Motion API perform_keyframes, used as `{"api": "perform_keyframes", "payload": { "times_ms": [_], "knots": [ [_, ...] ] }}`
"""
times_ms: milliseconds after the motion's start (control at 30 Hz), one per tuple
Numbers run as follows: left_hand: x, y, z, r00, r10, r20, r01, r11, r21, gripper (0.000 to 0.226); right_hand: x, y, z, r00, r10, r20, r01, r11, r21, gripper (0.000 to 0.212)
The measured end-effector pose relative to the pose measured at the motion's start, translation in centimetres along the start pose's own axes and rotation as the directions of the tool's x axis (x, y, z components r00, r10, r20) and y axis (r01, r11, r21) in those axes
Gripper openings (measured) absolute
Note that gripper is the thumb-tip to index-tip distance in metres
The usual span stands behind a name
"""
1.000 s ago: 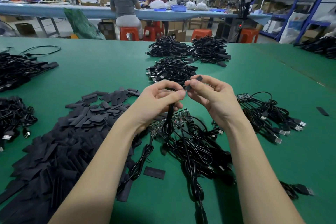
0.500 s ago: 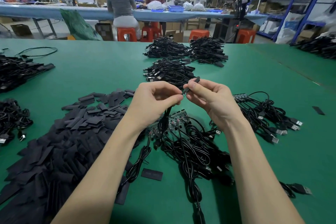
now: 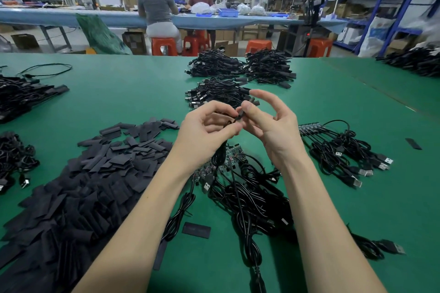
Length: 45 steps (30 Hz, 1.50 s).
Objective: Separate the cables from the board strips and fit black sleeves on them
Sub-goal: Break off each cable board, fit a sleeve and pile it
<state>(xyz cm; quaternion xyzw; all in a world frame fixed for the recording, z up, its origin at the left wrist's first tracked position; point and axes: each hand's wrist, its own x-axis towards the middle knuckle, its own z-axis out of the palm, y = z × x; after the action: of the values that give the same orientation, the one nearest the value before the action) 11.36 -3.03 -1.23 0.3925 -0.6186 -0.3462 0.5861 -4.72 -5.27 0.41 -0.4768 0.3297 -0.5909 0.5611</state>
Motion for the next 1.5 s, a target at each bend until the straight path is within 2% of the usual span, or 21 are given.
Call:
{"api": "perform_keyframes", "payload": {
  "times_ms": [167,400,467,567,667,767,833,900,1000,1100,1167,1267,1367,1433,1500],
  "knots": [
    [0.0,-0.6,0.2,0.994,-0.031,-0.102,0.026,0.999,-0.045,0.010,0.1,0.6,0.4,0.999,-0.014,-0.035,0.013,1.000,-0.025,0.021],
    [-0.1,-0.5,0.9,0.992,-0.026,-0.122,0.015,0.996,-0.092,0.008,0.1,0.7,0.7,0.999,0.018,-0.046,-0.017,1.000,0.020,0.022],
    [0.0,-0.4,0.7,0.993,-0.088,-0.078,0.081,0.993,-0.088,0.014,0.2,0.5,0.7,0.995,0.026,-0.097,-0.017,0.995,0.099,0.019],
    [0.0,-0.5,0.0,0.975,-0.223,0.009,0.223,0.975,0.019,0.024,0.6,0.1,0.3,0.978,0.024,-0.207,0.011,0.986,0.169,0.016],
    [0.3,-0.7,-0.7,0.975,-0.223,0.004,0.220,0.966,0.132,0.022,0.8,-0.1,-0.5,0.970,0.043,-0.241,-0.018,0.994,0.105,0.021],
    [2.2,-1.3,-0.6,0.992,-0.087,-0.092,0.111,0.950,0.291,0.021,0.9,-0.1,-1.6,0.970,0.100,-0.222,-0.135,0.980,-0.149,0.044],
    [4.7,-1.6,-0.5,0.993,0.030,-0.114,0.028,0.881,0.471,0.019,1.1,-0.2,-2.4,0.969,0.130,-0.208,-0.198,0.917,-0.347,0.047],
    [7.9,-2.0,-0.3,0.992,0.107,-0.073,-0.040,0.791,0.610,0.016,1.2,-0.1,-2.9,0.972,0.153,-0.178,-0.221,0.852,-0.475,0.037],
    [12.9,-2.7,0.2,0.983,0.182,0.026,-0.136,0.624,0.769,0.011,1.3,0.2,-2.8,0.973,0.188,-0.130,-0.229,0.823,-0.520,0.019],
    [16.7,-4.0,0.5,0.973,0.217,0.073,-0.154,0.387,0.909,0.013,1.4,0.6,-2.7,0.972,0.214,-0.094,-0.231,0.823,-0.519,0.015],
    [18.1,-5.4,0.2,0.992,0.117,0.049,-0.082,0.299,0.951,0.017,1.4,0.7,-2.7,0.972,0.225,-0.066,-0.226,0.822,-0.523,0.013],
    [18.4,-7.5,-0.1,0.993,-0.109,0.034,-0.007,0.236,0.972,0.028,1.1,0.9,-2.7,0.970,0.239,-0.040,-0.224,0.823,-0.523,0.012],
    [18.4,-8.3,-0.2,0.968,-0.244,0.061,-0.050,0.053,0.997,0.046,1.0,0.9,-2.5,0.967,0.252,-0.034,-0.231,0.817,-0.528,0.011],
    [18.4,-8.3,-0.4,0.928,-0.368,0.058,-0.052,0.028,0.998,0.058,1.0,0.9,-2.3,0.964,0.264,-0.017,-0.232,0.815,-0.530,0.012],
    [18.2,-8.1,-0.3,0.902,-0.428,0.063,-0.036,0.070,0.997,0.062,1.0,1.0,-2.3,0.958,0.285,0.004,-0.239,0.812,-0.533,0.013]
  ]
}}
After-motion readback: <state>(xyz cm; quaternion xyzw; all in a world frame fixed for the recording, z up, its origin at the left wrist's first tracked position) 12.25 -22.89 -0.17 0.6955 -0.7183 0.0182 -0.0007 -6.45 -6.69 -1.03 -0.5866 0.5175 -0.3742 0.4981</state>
